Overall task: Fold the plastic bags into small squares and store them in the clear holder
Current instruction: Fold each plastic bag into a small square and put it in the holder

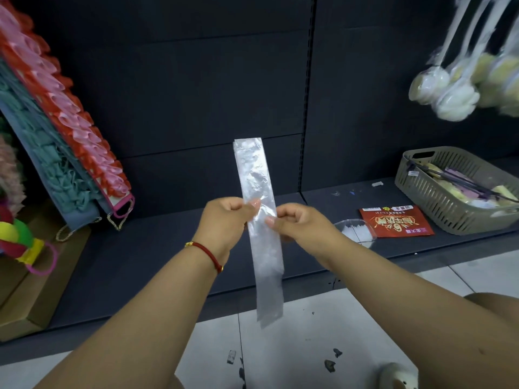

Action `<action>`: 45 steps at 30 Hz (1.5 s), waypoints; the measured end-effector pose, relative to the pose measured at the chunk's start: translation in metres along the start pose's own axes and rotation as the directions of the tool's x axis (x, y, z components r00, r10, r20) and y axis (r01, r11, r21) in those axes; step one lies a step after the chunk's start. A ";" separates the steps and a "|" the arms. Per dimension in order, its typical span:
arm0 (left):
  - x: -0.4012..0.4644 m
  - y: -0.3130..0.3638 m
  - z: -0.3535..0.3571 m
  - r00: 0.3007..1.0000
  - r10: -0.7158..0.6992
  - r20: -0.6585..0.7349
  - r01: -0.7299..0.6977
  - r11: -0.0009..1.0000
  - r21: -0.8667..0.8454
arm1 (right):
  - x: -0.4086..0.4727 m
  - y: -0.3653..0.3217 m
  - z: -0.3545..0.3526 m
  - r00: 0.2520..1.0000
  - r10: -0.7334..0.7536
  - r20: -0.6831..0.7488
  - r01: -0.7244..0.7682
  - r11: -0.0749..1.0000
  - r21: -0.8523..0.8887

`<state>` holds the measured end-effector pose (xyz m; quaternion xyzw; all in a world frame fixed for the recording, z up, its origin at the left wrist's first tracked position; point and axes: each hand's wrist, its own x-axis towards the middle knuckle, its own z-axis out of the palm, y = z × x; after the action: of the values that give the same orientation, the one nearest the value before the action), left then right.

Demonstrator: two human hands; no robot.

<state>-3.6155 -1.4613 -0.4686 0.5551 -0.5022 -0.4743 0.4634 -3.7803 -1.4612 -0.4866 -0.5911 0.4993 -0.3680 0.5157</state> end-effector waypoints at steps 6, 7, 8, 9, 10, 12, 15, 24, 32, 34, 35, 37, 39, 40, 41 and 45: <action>-0.009 0.000 0.011 0.989 -0.132 0.066 0.137 0.987 -0.084 | 0.008 0.001 0.000 0.973 -0.065 -0.219 0.086 0.993 0.086; -0.010 0.000 0.012 0.989 -0.136 0.057 0.140 0.987 -0.076 | 0.008 0.001 0.000 0.975 -0.044 -0.219 0.065 0.994 0.087; -0.011 -0.001 0.012 0.990 -0.131 0.043 0.134 0.988 -0.076 | 0.009 0.001 0.001 0.977 -0.025 -0.211 0.045 0.995 0.089; -0.011 -0.001 0.012 0.991 -0.128 0.031 0.130 0.988 -0.086 | 0.009 0.001 0.001 0.980 -0.017 -0.197 0.035 0.995 0.092; -0.011 -0.001 0.012 0.992 -0.123 0.026 0.125 0.987 -0.104 | 0.008 0.001 0.002 0.983 -0.014 -0.185 0.033 0.994 0.104; -0.011 -0.003 0.011 0.993 -0.119 0.026 0.121 0.981 -0.149 | 0.007 -0.001 0.002 0.985 -0.021 -0.171 0.046 0.989 0.143; -0.011 -0.004 0.010 0.999 -0.041 -0.007 0.040 0.992 -0.121 | 0.005 -0.006 0.001 0.987 -0.042 -0.156 0.069 0.983 0.173; -0.013 0.000 -0.006 0.925 0.366 0.103 -0.379 0.909 0.172 | 0.004 -0.023 -0.019 0.999 -0.037 -0.002 0.037 0.967 0.254; -0.006 0.000 0.003 0.980 0.038 0.194 0.031 0.938 -0.344 | 0.006 -0.018 -0.023 0.997 -0.018 -0.069 0.031 0.978 0.205; -0.009 0.002 0.006 0.974 0.020 0.224 0.078 0.904 -0.420 | 0.007 -0.016 -0.022 0.995 0.011 -0.095 0.012 0.973 0.231; -0.011 0.003 0.007 0.971 0.014 0.240 0.099 0.886 -0.453 | 0.008 -0.015 -0.021 0.995 0.028 -0.099 -0.002 0.967 0.254; -0.014 0.005 0.009 0.972 0.003 0.237 0.119 0.859 -0.498 | 0.009 -0.014 -0.017 0.994 0.055 -0.095 -0.026 0.959 0.282; -0.014 0.005 0.012 0.981 -0.014 0.193 0.119 0.831 -0.543 | 0.009 -0.013 -0.015 0.994 0.069 -0.084 -0.044 0.960 0.276; -0.014 0.004 0.013 0.985 -0.024 0.169 0.117 0.816 -0.567 | 0.009 -0.013 -0.014 0.994 0.073 -0.077 -0.049 0.960 0.276; -0.013 0.003 0.014 0.988 -0.027 0.151 0.112 0.803 -0.585 | 0.009 -0.013 -0.013 0.995 0.075 -0.069 -0.052 0.958 0.282; -0.012 -0.002 0.018 0.994 -0.018 0.107 0.082 0.773 -0.629 | 0.008 -0.013 -0.009 0.996 0.068 -0.062 -0.042 0.937 0.346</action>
<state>-3.6341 -1.4494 -0.4720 0.3574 -0.3200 -0.6531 0.5859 -3.7843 -1.4720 -0.4731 -0.4639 0.4620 -0.4562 0.6027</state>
